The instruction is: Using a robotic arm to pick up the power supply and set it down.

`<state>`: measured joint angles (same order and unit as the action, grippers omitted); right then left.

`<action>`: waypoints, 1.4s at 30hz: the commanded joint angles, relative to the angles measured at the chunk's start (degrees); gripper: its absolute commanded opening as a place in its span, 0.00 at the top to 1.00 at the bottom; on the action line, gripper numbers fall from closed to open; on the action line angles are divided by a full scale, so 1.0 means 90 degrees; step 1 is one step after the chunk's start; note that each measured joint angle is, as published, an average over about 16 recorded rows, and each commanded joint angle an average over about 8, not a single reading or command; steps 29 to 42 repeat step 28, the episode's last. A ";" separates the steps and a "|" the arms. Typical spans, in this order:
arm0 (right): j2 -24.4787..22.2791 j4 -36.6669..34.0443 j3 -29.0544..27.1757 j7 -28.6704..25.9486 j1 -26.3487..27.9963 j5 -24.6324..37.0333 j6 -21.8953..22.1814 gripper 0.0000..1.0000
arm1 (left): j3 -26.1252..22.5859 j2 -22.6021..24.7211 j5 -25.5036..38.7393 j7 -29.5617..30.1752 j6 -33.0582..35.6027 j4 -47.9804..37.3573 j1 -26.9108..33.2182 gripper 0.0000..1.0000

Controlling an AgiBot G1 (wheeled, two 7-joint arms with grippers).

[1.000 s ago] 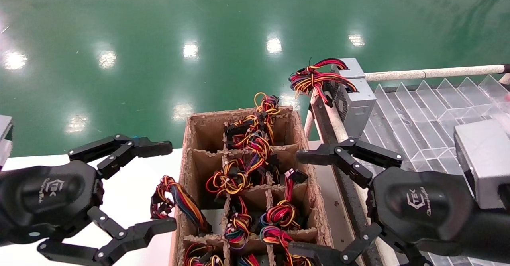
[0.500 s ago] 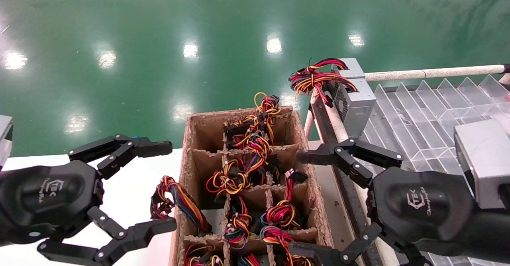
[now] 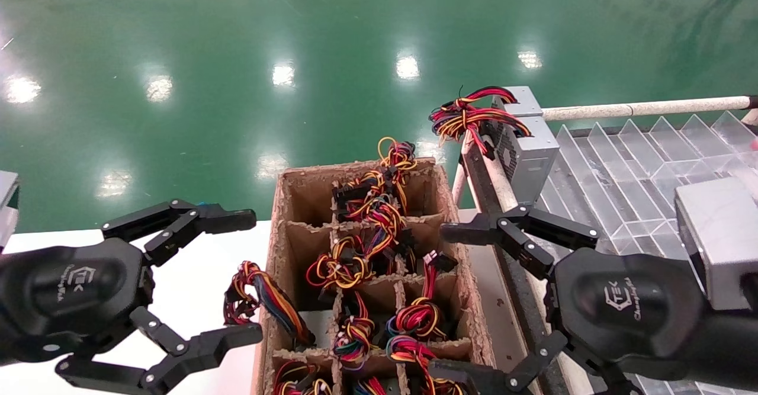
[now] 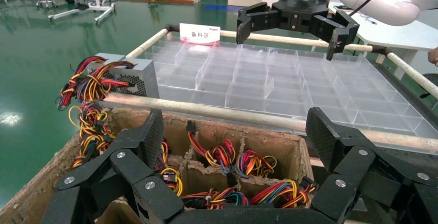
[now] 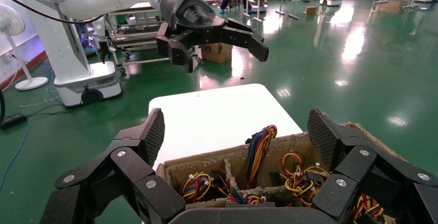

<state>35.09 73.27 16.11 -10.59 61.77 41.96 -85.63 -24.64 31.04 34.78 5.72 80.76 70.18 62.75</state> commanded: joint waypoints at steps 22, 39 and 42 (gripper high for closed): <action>0.0000 0.0000 0.0000 0.0000 0.0000 0.0000 0.0000 0.00 | 0.0000 0.0000 0.0000 0.0000 0.0000 0.0000 0.0000 0.00; 0.0000 0.0000 0.0000 0.0000 0.0000 0.0000 0.0000 0.00 | 0.0000 0.0000 0.0000 0.0000 0.0000 0.0000 0.0000 0.00; 0.0000 0.0000 0.0000 0.0000 0.0000 0.0000 0.0000 0.00 | 0.0000 0.0000 0.0000 0.0000 0.0000 0.0000 0.0000 0.00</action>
